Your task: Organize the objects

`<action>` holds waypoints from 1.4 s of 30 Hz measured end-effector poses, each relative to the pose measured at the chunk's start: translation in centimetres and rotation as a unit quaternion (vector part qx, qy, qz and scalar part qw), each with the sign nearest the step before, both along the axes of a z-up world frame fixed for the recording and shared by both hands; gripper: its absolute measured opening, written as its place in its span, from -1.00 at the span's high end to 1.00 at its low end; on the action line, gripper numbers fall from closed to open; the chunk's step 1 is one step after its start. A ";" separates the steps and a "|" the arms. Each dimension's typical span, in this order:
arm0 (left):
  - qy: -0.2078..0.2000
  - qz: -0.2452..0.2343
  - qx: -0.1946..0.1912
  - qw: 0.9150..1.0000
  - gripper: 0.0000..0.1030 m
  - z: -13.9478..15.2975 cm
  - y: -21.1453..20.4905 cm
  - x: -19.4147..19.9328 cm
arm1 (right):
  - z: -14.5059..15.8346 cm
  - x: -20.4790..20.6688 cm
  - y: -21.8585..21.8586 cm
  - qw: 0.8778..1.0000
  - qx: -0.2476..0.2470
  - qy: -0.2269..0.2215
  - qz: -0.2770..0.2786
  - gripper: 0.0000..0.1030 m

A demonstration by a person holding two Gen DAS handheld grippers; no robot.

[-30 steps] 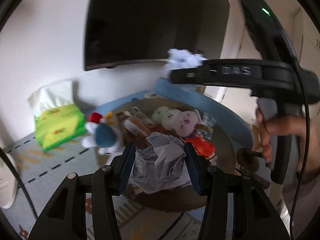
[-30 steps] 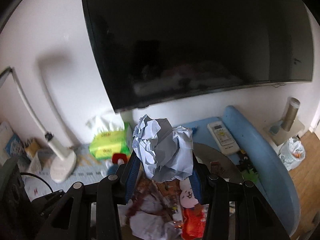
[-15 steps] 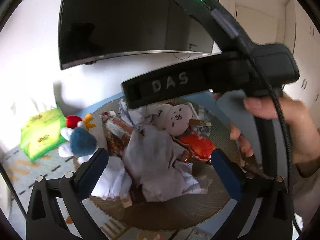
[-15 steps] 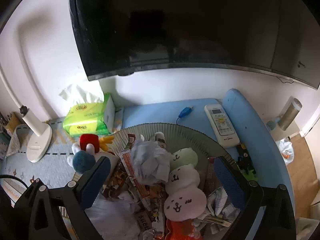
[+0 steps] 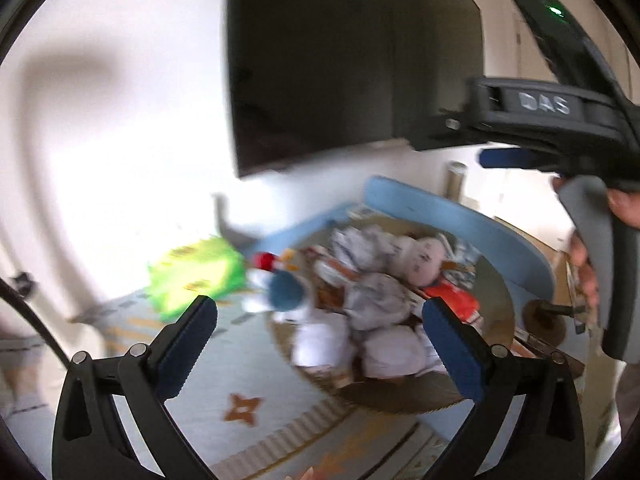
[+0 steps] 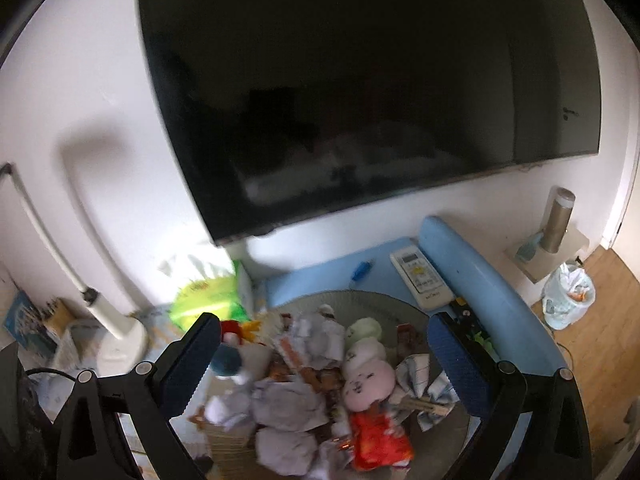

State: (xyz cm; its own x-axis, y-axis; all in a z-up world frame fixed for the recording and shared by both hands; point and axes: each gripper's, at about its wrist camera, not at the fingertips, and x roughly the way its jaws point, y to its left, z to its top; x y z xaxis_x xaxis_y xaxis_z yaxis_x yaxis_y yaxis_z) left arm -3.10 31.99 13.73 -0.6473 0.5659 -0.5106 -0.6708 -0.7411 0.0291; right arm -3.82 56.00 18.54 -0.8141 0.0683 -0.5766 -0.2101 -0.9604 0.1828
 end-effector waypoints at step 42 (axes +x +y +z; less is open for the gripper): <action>-0.197 0.301 -0.061 0.931 -0.99 -13.7 -26.0 3.9 | -19.3 5.6 -24.3 0.976 0.085 -0.165 0.110 -1.00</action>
State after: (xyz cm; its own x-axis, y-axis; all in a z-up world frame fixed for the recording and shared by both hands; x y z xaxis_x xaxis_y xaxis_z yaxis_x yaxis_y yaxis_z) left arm 0.82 5.99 -0.02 -0.5770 0.0839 -0.8124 -0.1122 -0.9934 -0.0229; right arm 1.75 31.71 -0.78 -0.5913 0.0307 -0.8058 -0.0167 -0.9995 -0.0259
